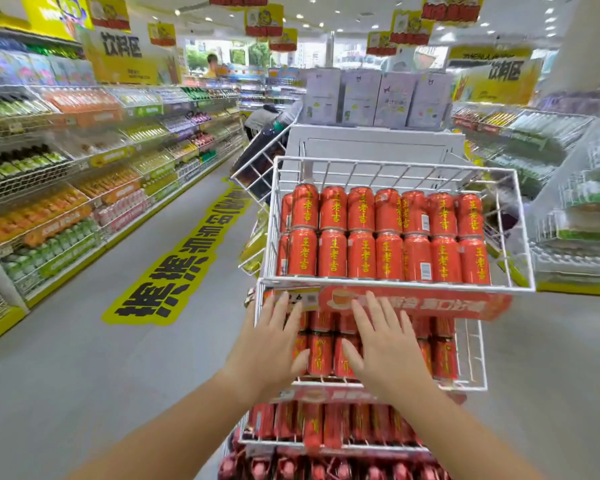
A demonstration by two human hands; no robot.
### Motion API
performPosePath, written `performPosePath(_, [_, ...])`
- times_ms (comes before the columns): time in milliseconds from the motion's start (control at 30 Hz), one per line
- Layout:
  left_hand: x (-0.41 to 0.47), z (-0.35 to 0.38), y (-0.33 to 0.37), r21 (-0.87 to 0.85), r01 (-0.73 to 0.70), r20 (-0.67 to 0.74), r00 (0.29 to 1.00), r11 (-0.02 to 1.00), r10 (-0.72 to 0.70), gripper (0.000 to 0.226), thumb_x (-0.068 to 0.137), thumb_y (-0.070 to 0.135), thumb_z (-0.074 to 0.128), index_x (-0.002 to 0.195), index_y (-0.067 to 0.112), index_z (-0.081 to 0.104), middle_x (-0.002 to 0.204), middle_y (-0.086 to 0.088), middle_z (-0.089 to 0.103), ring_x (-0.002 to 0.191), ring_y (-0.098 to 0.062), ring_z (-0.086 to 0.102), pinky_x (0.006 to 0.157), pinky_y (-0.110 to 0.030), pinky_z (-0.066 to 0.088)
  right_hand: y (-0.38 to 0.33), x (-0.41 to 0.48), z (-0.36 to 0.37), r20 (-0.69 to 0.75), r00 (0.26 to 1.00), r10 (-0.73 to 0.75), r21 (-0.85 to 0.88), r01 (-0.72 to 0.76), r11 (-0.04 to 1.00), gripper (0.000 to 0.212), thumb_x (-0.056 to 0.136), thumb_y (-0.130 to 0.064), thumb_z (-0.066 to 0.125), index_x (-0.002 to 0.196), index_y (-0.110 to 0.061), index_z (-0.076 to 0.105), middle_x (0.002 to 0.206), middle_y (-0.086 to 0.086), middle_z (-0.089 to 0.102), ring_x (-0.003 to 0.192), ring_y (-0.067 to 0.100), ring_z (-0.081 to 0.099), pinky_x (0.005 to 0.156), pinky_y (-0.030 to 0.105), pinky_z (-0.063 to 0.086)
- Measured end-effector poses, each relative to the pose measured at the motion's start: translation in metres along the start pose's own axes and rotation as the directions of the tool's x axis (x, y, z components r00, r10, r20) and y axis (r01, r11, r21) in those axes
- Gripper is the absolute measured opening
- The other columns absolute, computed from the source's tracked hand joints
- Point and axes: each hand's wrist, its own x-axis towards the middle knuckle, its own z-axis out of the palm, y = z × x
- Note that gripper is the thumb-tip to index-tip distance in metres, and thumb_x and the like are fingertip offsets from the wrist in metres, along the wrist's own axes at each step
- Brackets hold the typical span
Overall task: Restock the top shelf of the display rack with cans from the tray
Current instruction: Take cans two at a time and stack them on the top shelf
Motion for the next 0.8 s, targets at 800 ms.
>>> performPosePath(800, [-0.168,0.392,0.06,0.006,-0.004,0.453,0.891,1.0,0.001,0.086,0.089,0.061,0.021,0.157,0.008,0.03,0.16,-0.022,0.034,0.146,-0.043,0.033,0.115,-0.06,0.029,-0.017,-0.212,0.382,0.523,0.849,-0.079,0.068,0.05,0.996,0.08,0.09,-0.056,0.022,0.155,-0.011,0.036,0.16,0.02,0.035,0.146,0.041,0.034,0.115,0.059,0.034])
